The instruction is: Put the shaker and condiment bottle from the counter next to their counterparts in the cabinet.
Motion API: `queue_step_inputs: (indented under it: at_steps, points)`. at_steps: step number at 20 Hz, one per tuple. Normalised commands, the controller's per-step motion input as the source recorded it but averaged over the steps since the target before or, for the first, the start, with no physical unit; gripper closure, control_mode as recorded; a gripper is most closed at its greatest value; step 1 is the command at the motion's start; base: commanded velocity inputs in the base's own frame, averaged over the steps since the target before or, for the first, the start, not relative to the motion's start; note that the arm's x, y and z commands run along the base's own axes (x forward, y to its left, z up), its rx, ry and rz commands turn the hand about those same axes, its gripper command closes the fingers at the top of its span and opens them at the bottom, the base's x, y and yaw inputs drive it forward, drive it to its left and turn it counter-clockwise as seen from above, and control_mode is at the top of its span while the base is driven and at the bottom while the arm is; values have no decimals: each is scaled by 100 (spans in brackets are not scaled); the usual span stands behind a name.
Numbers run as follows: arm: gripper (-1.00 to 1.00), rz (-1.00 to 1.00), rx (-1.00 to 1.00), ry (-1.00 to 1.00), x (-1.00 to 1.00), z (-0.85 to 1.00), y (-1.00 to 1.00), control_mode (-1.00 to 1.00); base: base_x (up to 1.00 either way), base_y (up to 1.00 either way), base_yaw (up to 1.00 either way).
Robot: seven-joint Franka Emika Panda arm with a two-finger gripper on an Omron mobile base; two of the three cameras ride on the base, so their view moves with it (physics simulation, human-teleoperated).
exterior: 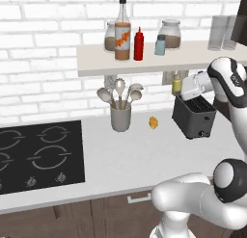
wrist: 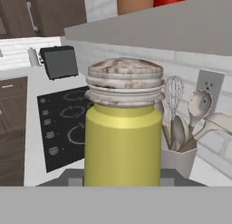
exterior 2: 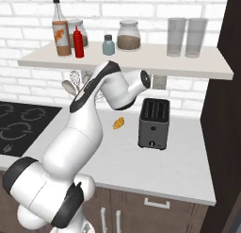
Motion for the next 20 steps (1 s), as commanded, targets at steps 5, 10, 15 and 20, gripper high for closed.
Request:
queue_step_inputs:
  at_steps: [5, 10, 15, 20]
  points:
    - [100, 0, 0, 0, 0, 21, -4, -100, 0, 0, 0]
    - [100, 0, 0, 0, 0, 26, -1, -100, 0, 0, 0]
    - [100, 0, 0, 0, 0, 24, 0, -100, 0, 0, 0]
    - [100, 0, 0, 0, 0, 22, 0, -100, 0, 0, 0]
